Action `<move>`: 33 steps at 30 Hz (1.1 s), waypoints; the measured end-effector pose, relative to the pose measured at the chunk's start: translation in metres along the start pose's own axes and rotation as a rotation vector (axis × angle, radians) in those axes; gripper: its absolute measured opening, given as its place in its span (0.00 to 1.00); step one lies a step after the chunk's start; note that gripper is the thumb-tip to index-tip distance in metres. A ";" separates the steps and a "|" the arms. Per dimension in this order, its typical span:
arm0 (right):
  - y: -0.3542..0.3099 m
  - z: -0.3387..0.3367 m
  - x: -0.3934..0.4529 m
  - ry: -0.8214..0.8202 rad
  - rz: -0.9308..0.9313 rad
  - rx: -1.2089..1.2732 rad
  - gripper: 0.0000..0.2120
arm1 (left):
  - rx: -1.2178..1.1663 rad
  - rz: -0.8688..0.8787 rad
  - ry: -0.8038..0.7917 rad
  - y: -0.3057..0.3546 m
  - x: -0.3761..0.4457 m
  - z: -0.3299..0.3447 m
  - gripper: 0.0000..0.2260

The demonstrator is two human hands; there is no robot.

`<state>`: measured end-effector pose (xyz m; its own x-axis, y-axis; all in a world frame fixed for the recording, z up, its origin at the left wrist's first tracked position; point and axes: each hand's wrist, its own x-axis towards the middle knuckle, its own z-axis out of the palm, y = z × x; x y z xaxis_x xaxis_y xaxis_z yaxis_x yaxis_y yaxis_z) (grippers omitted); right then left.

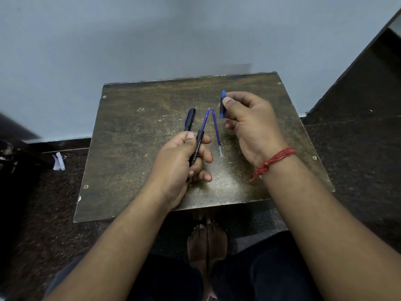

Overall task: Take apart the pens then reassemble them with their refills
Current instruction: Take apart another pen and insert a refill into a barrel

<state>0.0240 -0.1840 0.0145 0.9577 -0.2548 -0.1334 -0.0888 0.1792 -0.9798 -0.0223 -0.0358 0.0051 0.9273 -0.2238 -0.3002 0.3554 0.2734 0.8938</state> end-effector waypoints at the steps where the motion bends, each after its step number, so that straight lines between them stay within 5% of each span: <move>1: 0.000 0.000 0.000 0.005 0.008 0.022 0.03 | 0.004 -0.001 -0.003 0.000 0.000 0.000 0.13; 16: -0.001 0.001 0.001 0.032 0.024 0.246 0.04 | 0.031 -0.017 -0.048 -0.001 -0.002 0.003 0.13; 33: 0.003 0.001 -0.001 -0.121 0.044 0.088 0.06 | 0.025 -0.012 -0.038 0.000 -0.002 0.002 0.13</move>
<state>0.0234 -0.1823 0.0119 0.9798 -0.1299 -0.1519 -0.1122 0.2714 -0.9559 -0.0247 -0.0376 0.0061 0.9176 -0.2621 -0.2989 0.3633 0.2472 0.8983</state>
